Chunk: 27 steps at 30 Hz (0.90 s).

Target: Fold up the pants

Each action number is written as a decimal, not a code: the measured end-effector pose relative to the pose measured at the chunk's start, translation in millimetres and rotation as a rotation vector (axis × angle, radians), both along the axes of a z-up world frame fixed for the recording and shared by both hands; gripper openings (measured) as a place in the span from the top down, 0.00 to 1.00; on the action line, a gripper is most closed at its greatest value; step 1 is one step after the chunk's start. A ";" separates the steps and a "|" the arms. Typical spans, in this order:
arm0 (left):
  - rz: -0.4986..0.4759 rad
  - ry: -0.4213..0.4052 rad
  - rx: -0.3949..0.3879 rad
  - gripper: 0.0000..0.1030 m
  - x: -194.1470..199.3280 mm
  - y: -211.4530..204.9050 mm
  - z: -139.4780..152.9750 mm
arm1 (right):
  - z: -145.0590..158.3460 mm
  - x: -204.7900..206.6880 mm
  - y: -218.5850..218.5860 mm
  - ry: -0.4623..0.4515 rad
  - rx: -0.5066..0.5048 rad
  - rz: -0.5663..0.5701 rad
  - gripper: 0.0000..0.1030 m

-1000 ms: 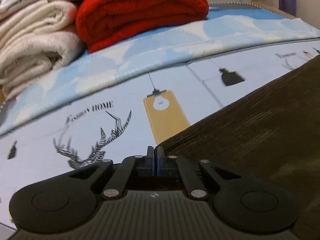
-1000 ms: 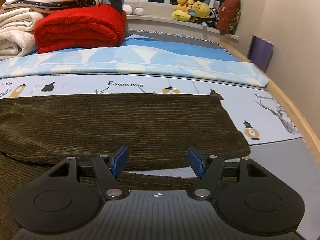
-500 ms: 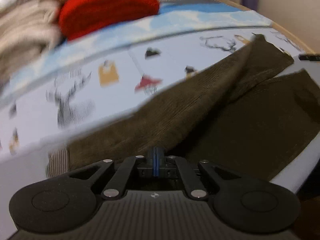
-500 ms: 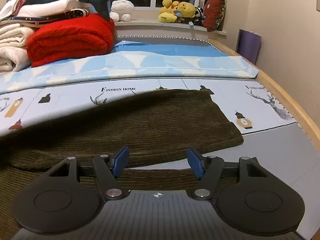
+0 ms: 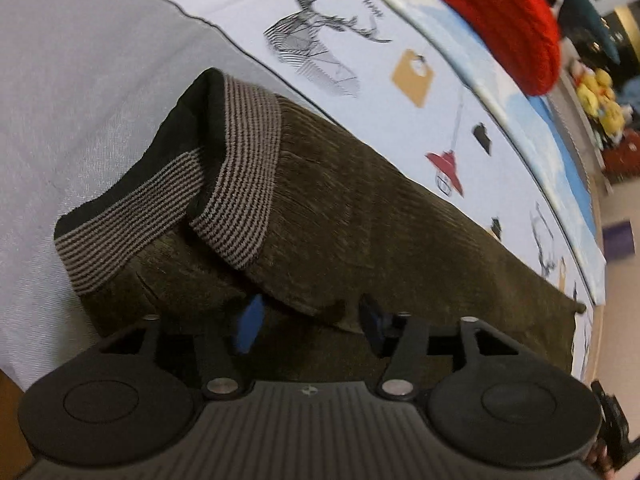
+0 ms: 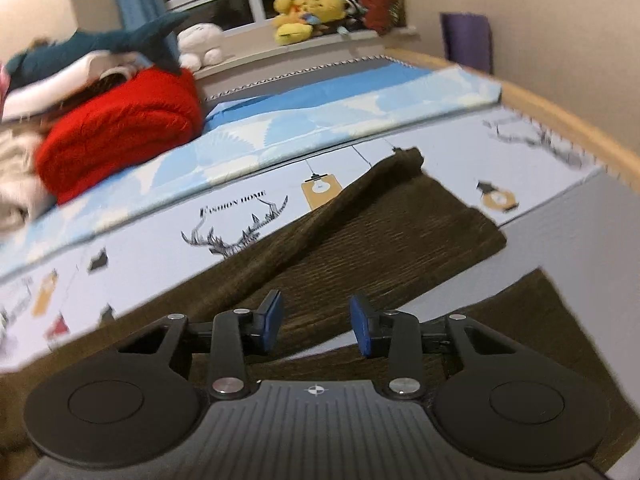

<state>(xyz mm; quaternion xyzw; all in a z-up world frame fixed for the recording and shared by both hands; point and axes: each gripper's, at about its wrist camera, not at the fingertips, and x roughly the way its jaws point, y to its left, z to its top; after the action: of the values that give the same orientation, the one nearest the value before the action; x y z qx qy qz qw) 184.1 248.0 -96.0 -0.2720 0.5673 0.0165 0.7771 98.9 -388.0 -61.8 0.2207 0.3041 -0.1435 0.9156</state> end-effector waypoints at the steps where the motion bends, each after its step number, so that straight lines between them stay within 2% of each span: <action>1: 0.011 0.004 0.002 0.41 2.4 -0.7 -1.7 | -2.4 3.7 -2.9 -0.006 0.040 -0.003 0.58; 3: 0.033 0.003 0.002 0.41 9.5 1.7 -2.3 | -7.6 10.9 -8.0 -0.015 0.107 -0.017 0.54; 7: 0.053 -0.003 0.015 0.41 17.2 2.7 -3.3 | -23.3 35.4 -16.7 -0.008 0.211 -0.043 0.54; 8: 0.058 -0.003 0.037 0.50 18.8 2.4 -3.0 | -27.1 43.1 -18.8 -0.009 0.225 -0.048 0.54; 9: 0.061 -0.006 0.073 0.74 19.0 2.2 -1.0 | -29.5 48.9 -21.0 -0.009 0.235 -0.053 0.54; 10: 0.062 -0.012 0.122 0.86 18.8 2.4 1.7 | -33.7 56.5 -24.3 -0.011 0.250 -0.064 0.54; 12: 0.096 -0.057 0.149 0.92 15.8 5.9 10.4 | -42.2 69.1 -30.8 -0.014 0.273 -0.091 0.54; 13: 0.119 -0.087 0.156 0.92 14.0 7.5 16.4 | -48.6 77.3 -34.5 -0.010 0.289 -0.109 0.53; 16: 0.138 -0.169 0.242 0.93 15.4 0.8 31.4 | -66.1 98.7 -44.5 -0.013 0.335 -0.155 0.53; 19: 0.133 -0.165 0.273 0.93 21.9 -5.9 32.0 | -81.8 118.9 -53.2 -0.016 0.354 -0.199 0.50; 23: 0.173 -0.116 0.224 0.90 27.8 0.7 21.5 | -103.6 138.9 -65.9 0.019 0.366 -0.270 0.50; 25: 0.195 -0.084 0.192 0.89 29.3 6.5 15.0 | -112.0 143.9 -72.6 0.000 0.392 -0.292 0.50; 27: 0.210 -0.060 0.159 0.79 30.7 9.9 8.6 | -112.8 148.5 -76.6 -0.026 0.392 -0.291 0.50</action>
<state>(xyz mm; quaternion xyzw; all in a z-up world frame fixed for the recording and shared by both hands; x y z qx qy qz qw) 214.9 257.9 -87.3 -0.2679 0.5089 0.1343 0.8069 247.4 -464.6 -174.6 0.4375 0.2791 -0.2094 0.8288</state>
